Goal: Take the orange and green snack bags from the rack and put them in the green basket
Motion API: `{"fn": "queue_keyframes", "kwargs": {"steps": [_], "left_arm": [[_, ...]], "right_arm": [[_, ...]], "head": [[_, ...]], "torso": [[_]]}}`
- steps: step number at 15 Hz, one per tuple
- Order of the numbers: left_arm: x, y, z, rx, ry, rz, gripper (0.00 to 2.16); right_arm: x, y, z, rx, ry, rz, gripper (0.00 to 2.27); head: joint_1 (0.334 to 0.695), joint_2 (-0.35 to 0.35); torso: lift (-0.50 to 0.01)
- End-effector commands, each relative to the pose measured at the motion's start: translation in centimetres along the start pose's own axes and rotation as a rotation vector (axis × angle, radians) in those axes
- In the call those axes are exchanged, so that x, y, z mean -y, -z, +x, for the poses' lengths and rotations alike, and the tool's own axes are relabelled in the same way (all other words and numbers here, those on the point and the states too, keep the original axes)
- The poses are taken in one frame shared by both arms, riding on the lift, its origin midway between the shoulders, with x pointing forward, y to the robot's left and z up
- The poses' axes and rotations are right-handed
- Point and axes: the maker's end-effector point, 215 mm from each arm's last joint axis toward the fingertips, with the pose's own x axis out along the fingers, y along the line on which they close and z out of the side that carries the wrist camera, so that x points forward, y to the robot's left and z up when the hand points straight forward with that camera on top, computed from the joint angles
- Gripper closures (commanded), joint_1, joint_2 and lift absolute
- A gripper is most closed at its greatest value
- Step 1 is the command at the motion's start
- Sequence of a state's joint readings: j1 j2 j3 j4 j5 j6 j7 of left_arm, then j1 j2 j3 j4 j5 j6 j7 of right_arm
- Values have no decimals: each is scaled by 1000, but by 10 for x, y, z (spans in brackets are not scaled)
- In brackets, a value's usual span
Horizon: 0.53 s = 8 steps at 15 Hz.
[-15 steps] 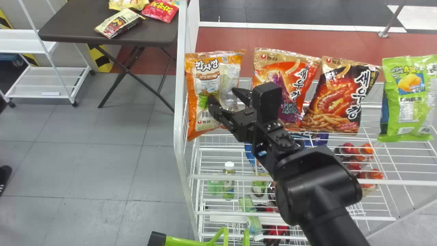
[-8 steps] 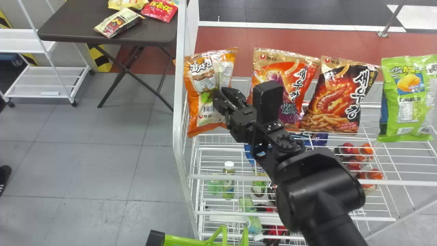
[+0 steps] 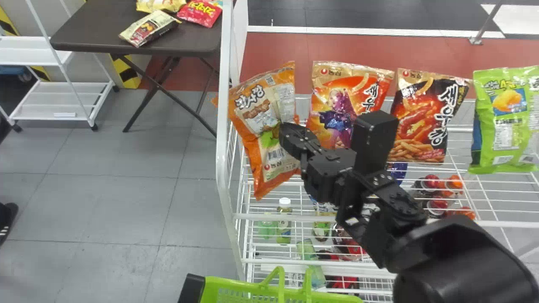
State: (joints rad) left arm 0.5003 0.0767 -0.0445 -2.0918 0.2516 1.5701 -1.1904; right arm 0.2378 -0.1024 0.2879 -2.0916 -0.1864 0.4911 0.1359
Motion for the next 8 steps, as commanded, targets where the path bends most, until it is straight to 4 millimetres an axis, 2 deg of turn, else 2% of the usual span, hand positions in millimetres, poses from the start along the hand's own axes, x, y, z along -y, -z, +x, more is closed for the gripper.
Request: {"fn": "queue_keyframes", "kwargs": {"steps": [1,4,5,8], "left_arm": [[2,5,0,-1,-3,1,2115],[5,11,1,-2,0,0,2115],[5,11,1,0,2,-3,2115],[5,15,5,-5,4,-10,2115]], "right_arm": [[11,0,-32,-23,19,10,2250],[32,0,-80,-64,57,21,2250],[39,-2,-100,-78,64,30,2250],[55,-1,-151,-164,84,10,2250]], "head": [[695,-53],[695,-115],[695,-166],[695,-257]], "torso": [[0],[0],[0],[0]]}}
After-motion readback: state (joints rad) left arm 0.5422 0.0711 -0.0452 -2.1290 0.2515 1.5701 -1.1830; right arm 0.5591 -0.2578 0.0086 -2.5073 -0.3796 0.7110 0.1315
